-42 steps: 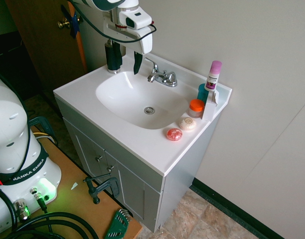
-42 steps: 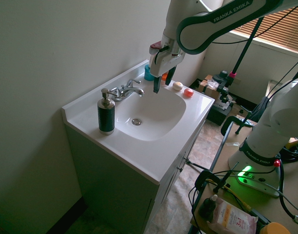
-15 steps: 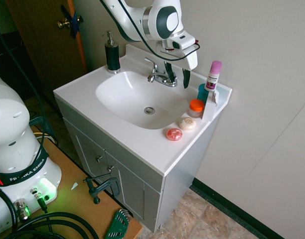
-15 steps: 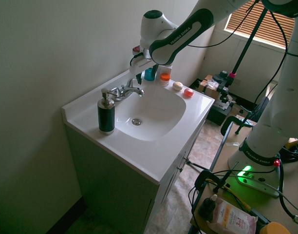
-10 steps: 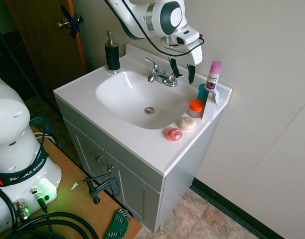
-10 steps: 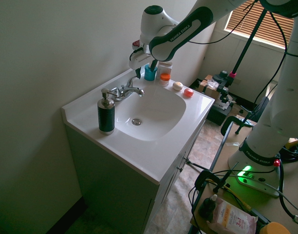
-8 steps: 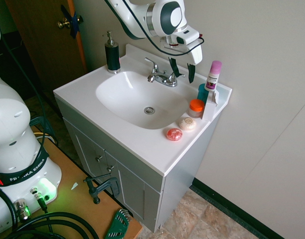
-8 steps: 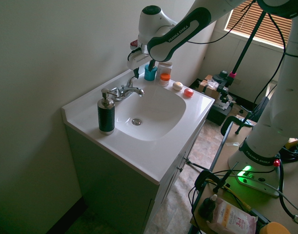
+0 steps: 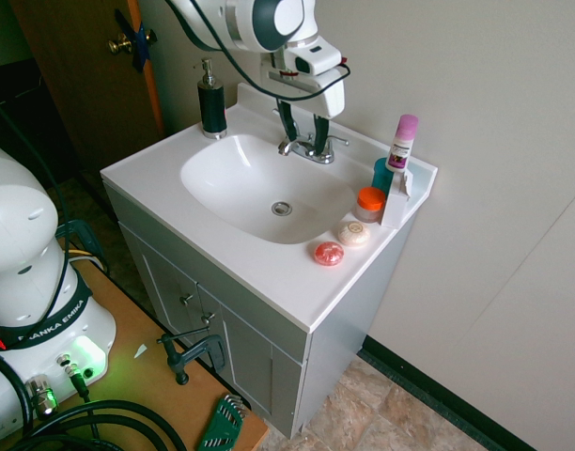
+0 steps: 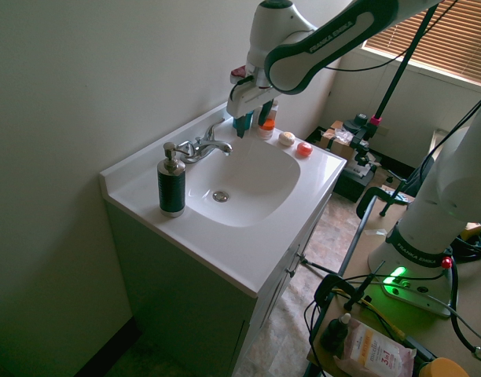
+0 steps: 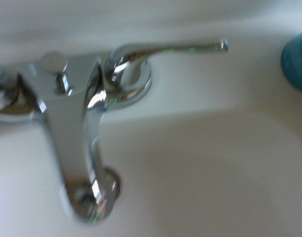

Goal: Turn off the cold water

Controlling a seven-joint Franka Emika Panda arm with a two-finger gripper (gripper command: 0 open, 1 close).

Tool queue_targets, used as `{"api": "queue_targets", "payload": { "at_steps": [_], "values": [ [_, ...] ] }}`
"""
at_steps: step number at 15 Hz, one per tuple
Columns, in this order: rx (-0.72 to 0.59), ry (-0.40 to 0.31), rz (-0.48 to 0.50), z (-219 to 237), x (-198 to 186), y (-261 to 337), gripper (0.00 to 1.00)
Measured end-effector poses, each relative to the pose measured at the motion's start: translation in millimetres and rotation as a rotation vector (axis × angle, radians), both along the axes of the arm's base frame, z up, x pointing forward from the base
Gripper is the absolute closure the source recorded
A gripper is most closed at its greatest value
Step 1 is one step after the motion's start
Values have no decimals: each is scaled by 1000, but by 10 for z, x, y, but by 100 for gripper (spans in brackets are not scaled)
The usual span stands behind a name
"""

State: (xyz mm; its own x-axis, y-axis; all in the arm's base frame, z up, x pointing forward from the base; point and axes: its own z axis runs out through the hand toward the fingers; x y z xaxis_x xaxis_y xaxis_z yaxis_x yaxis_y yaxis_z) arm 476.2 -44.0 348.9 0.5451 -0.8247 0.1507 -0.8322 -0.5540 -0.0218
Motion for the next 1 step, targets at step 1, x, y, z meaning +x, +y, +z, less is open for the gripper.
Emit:
{"api": "queue_targets", "payload": {
  "at_steps": [1],
  "values": [
    [36,15,19,28,-128,88,0]
  ]
}}
